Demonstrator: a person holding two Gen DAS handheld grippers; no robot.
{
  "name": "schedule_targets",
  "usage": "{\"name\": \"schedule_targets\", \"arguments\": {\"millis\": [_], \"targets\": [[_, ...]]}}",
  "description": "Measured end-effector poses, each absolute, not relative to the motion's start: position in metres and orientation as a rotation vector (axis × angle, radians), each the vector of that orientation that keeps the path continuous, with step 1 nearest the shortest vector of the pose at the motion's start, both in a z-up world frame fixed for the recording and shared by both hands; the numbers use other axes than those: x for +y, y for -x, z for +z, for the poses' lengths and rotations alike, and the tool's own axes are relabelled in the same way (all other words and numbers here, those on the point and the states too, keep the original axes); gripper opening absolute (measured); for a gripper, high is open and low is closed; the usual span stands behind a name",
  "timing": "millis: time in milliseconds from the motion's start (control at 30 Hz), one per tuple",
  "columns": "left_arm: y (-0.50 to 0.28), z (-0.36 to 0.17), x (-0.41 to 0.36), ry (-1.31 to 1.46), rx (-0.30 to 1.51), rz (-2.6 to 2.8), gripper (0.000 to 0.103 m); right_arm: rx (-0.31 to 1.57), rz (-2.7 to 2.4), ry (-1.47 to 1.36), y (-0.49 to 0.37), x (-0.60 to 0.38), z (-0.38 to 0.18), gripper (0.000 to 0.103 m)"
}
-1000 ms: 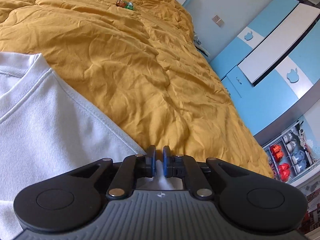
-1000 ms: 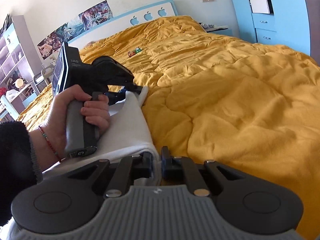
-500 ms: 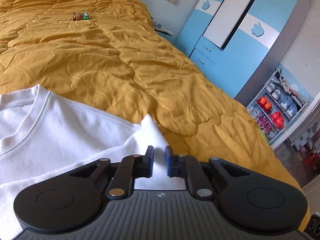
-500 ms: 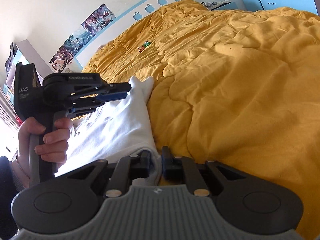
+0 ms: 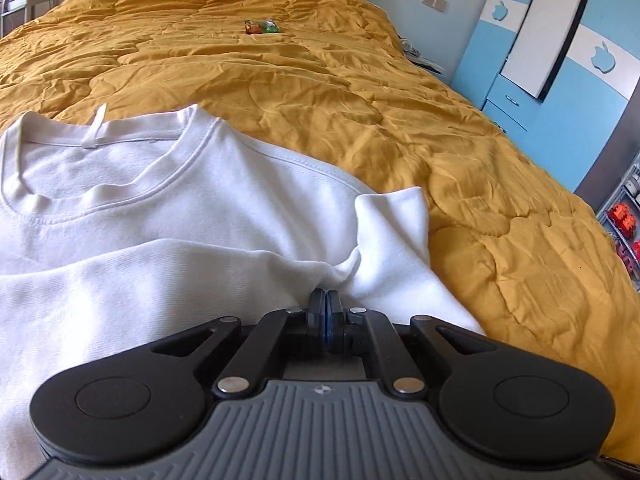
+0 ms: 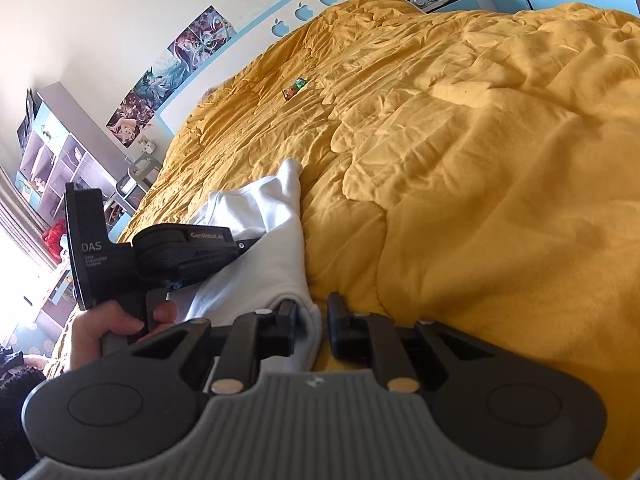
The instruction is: Fold small clothes
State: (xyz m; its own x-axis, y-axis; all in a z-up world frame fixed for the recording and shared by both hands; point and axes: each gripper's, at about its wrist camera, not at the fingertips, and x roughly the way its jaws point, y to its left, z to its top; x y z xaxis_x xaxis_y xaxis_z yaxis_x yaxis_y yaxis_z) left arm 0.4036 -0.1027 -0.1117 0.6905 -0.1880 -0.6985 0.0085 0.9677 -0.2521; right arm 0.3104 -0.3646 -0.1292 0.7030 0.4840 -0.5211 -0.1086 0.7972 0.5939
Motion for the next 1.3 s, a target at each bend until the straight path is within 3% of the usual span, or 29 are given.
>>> {"name": "schedule_targets", "arguments": {"millis": [500, 567, 733, 800, 867, 1033, 1200, 1300], "targets": [[-0.359, -0.100, -0.012, 0.398, 0.724, 0.149, 0.006, 0.714, 0.375, -0.583, -0.311, -0.367, -0.133, 0.015], [-0.354, -0.097, -0.015, 0.312, 0.725, 0.167, 0.006, 0.707, 0.406, -0.600, -0.311, -0.368, -0.135, 0.024], [-0.316, -0.082, 0.007, 0.309, 0.737, 0.146, 0.006, 0.636, 0.623, -0.703, -0.306, -0.373, -0.138, 0.082], [-0.297, -0.070, 0.020, 0.317, 0.730, 0.128, 0.017, 0.607, 0.639, -0.683, -0.299, -0.370, -0.137, 0.082], [-0.275, -0.055, 0.029, 0.288, 0.731, 0.136, 0.040, 0.591, 0.632, -0.683, -0.296, -0.368, -0.140, 0.082], [-0.223, -0.019, 0.050, 0.161, 0.709, 0.158, 0.056, 0.578, 0.609, -0.744, -0.291, -0.373, -0.145, 0.082], [-0.173, -0.003, 0.085, 0.201, 0.747, 0.151, 0.059, 0.620, 0.551, -0.701, -0.279, -0.368, -0.137, 0.081], [-0.138, 0.003, 0.108, 0.244, 0.757, 0.031, 0.067, 0.667, 0.520, -0.627, -0.263, -0.363, -0.128, 0.081]]}}
